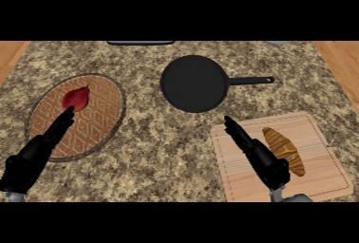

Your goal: Pick the croissant from the cutting board and place it in the pan

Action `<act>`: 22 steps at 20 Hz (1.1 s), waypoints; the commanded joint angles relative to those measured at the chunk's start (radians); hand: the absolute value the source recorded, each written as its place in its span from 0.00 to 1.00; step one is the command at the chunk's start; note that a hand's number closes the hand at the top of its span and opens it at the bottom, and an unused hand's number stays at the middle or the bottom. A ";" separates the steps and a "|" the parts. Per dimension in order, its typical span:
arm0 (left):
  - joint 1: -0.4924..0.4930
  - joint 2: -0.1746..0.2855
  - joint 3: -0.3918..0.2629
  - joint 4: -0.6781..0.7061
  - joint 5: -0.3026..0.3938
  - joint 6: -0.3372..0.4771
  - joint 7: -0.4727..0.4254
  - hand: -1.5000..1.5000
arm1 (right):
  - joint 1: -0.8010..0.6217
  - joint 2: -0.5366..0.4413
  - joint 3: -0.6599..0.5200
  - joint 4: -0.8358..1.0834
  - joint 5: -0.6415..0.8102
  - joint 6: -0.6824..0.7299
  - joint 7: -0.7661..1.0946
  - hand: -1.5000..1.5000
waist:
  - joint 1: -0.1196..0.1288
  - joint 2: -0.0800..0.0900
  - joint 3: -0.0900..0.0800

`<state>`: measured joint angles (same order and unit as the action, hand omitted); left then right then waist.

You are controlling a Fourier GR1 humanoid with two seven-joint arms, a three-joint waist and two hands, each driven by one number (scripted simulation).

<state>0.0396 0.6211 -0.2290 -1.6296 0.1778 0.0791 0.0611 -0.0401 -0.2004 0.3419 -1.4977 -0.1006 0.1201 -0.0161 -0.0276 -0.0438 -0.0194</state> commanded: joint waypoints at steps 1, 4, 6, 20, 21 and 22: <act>-0.003 -0.024 0.010 -0.013 -0.010 -0.015 -0.042 0.50 | -0.055 -0.077 -0.111 0.053 -0.026 0.042 -0.003 0.00 | 0.030 0.044 0.019; -0.121 -0.088 -0.001 -0.004 -0.017 0.041 0.010 0.50 | -0.234 -0.221 -0.284 0.225 -0.140 0.159 0.097 0.00 | 0.039 0.057 0.020; -0.161 -0.108 0.011 0.005 0.007 0.041 0.028 0.50 | -0.291 -0.329 -0.357 0.313 -0.178 0.226 0.135 0.00 | 0.039 0.063 0.021; -0.161 -0.188 -0.010 0.043 -0.007 0.009 0.081 0.50 | -0.227 -0.504 -0.198 0.482 0.332 0.125 -0.154 0.00 | 0.031 0.043 0.018; -0.194 -0.194 -0.028 0.027 -0.027 0.021 0.117 0.50 | -0.316 -0.506 -0.176 0.513 0.372 0.124 -0.094 0.00 | 0.045 0.046 0.019; -0.197 -0.200 -0.030 0.000 -0.022 0.026 0.135 0.50 | -0.326 -0.549 -0.173 0.486 0.389 0.146 -0.064 0.00 | 0.041 0.043 0.018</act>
<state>-0.1464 0.4306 -0.2526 -1.6064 0.1616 0.1048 0.1714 -0.3039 -0.6746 0.1161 -0.9947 0.2021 0.2177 -0.1668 0.0083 0.0013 -0.0009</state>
